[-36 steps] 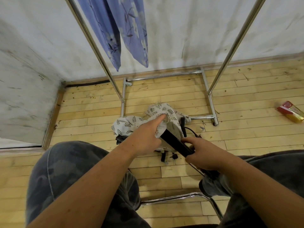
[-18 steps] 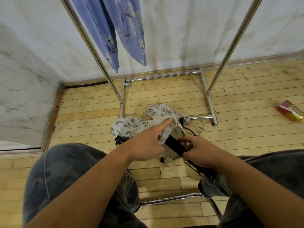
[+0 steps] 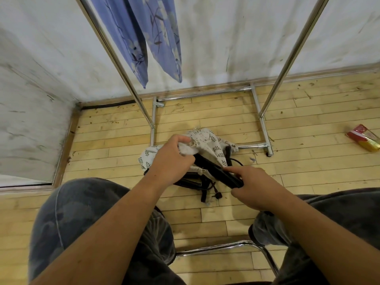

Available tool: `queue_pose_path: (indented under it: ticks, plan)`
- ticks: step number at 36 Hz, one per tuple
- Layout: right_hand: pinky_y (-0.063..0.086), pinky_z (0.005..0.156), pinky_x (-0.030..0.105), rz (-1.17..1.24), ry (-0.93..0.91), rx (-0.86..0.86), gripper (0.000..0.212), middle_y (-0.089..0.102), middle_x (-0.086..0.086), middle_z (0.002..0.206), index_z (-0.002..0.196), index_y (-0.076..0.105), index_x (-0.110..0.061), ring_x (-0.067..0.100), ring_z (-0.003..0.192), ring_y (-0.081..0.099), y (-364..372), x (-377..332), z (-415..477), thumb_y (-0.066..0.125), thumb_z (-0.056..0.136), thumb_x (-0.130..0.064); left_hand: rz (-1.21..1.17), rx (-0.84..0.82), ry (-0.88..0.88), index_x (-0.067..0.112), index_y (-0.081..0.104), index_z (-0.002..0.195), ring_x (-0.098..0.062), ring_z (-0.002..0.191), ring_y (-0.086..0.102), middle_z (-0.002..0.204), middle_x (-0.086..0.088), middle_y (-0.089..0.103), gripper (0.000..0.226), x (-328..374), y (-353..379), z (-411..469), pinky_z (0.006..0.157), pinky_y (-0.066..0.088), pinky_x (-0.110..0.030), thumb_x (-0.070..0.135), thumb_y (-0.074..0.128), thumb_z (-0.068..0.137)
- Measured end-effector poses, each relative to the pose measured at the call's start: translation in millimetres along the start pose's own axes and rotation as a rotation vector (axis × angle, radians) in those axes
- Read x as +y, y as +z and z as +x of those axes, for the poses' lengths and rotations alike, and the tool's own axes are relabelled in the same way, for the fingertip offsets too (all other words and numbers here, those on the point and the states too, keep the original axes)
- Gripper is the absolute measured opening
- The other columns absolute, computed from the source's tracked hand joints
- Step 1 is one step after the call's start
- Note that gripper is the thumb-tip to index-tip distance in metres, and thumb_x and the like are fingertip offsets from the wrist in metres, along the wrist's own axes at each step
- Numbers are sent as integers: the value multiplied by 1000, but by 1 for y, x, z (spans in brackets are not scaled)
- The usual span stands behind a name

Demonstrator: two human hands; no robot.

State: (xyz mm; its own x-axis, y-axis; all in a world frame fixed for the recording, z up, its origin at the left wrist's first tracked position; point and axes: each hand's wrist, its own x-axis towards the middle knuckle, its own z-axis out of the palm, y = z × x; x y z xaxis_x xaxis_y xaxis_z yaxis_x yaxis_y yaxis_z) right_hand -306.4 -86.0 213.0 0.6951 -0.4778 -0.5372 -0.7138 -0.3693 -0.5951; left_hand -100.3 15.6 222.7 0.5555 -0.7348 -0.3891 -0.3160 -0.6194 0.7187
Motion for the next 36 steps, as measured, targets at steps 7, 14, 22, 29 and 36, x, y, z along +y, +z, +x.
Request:
queue_pose_path:
  ticks: [7, 14, 22, 29, 36]
  plan:
    - [43, 53, 11, -51, -18, 39, 64, 58, -10, 102, 149, 49, -42, 3, 66, 59, -3, -2, 1, 61, 94, -12, 75, 76, -75, 24, 25, 158, 3, 74, 57, 111, 8, 59, 77, -2, -1, 2, 55, 40, -15, 35, 70, 95]
    - [57, 87, 32, -131, -85, 53, 65, 53, -9, 113, 150, 45, -46, 13, 97, 59, -2, 3, 2, 62, 93, -19, 301, 90, -90, 15, 64, 108, -12, 74, 57, 96, 0, 63, 21, -10, 2, 9, 56, 40, -24, 31, 52, 103]
    - [55, 90, 34, -173, -112, 7, 68, 53, -9, 113, 151, 43, -48, 10, 99, 53, -1, 1, 2, 62, 93, -19, 187, 213, -109, 16, 46, 125, -7, 69, 52, 81, 8, 53, 18, -6, -4, 11, 50, 34, -27, 19, 42, 108]
    - [48, 61, 17, -95, -75, 2, 64, 55, -19, 96, 148, 51, -44, 3, 73, 59, 1, 5, 5, 60, 93, -13, 206, 125, -100, 14, 46, 130, -12, 63, 56, 81, 2, 58, 23, -6, -1, 8, 44, 34, -23, 13, 40, 107]
    - [49, 58, 14, -31, -66, 18, 62, 61, -12, 102, 146, 52, -46, 5, 69, 60, -2, 4, 5, 60, 95, -12, 218, -128, -121, 21, 46, 140, -5, 76, 61, 97, 12, 59, 36, -5, 7, 5, 52, 40, -19, 29, 52, 105]
